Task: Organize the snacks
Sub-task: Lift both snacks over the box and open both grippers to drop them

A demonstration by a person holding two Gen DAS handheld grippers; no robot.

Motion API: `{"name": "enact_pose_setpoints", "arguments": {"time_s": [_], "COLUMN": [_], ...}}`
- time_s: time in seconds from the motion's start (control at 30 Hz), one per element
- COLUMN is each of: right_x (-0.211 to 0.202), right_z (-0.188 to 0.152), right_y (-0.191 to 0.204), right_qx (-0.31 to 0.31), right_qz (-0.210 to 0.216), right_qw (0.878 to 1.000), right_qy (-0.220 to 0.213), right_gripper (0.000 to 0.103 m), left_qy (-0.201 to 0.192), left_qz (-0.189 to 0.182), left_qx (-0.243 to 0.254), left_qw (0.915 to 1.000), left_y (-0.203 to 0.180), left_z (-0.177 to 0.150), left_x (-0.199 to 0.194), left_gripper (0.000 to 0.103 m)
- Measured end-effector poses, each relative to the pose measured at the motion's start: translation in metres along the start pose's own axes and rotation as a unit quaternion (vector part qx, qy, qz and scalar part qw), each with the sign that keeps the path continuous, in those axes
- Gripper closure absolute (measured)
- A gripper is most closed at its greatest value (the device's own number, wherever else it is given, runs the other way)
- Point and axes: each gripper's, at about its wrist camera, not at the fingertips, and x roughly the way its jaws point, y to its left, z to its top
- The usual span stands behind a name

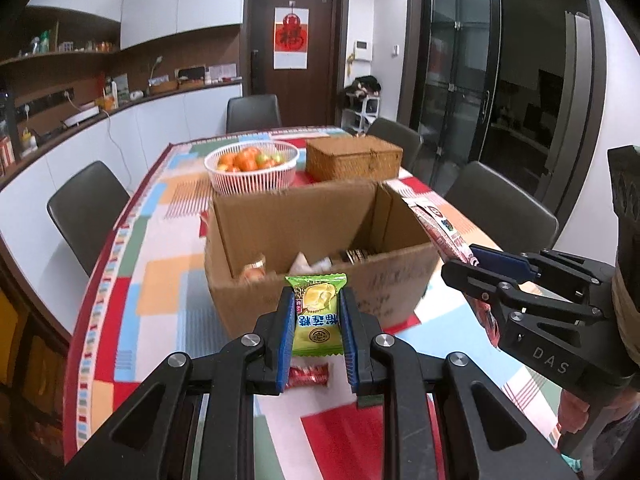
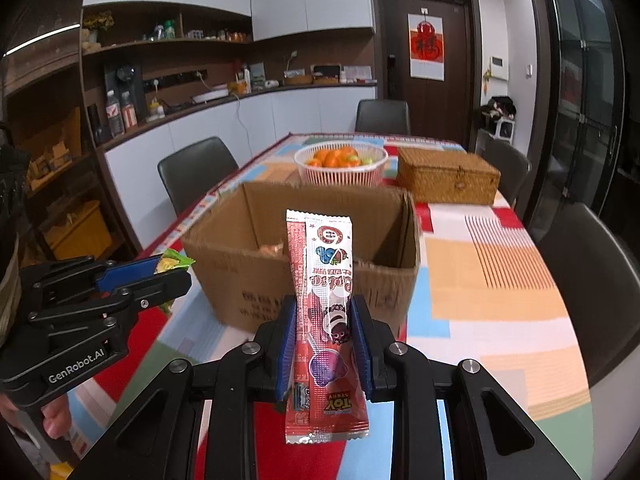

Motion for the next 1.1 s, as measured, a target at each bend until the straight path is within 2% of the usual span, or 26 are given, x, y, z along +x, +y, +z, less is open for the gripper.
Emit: {"name": "enact_pose_setpoints", "arguments": {"time_s": [0.2,0.47,0.8,1.1], "right_x": [0.006,0.026,0.053,0.084], "right_z": [0.023,0.046,0.073,0.079], "right_y": [0.002,-0.005,-0.011,-0.011], "right_qx": [-0.005,0.012,0.014,0.011], "right_qz": [0.003,0.016,0.001,-0.016], "right_qw": [1.0,1.0,1.0,1.0], "right_qy": [-0.016,-0.009,-0.004,0.018], "right_gripper": [0.076,0.076,0.076,0.076], "left_qy": [-0.006,-0.013,0.001,0.025], "left_qz": [-0.003,0.002,0.008,0.019], "left_qx": [-0.006,-0.003,-0.02,-0.025], "left_qw": [1.0,0.9999,0.9998,0.9992], "left_y": [0.009,0.018,0.035,0.043], "left_z": [0.018,0.041,0.061,0.067], "left_x": [0.004,0.014,0.044,0.076], "left_gripper": [0.081,0.081,0.081,0.081]}}
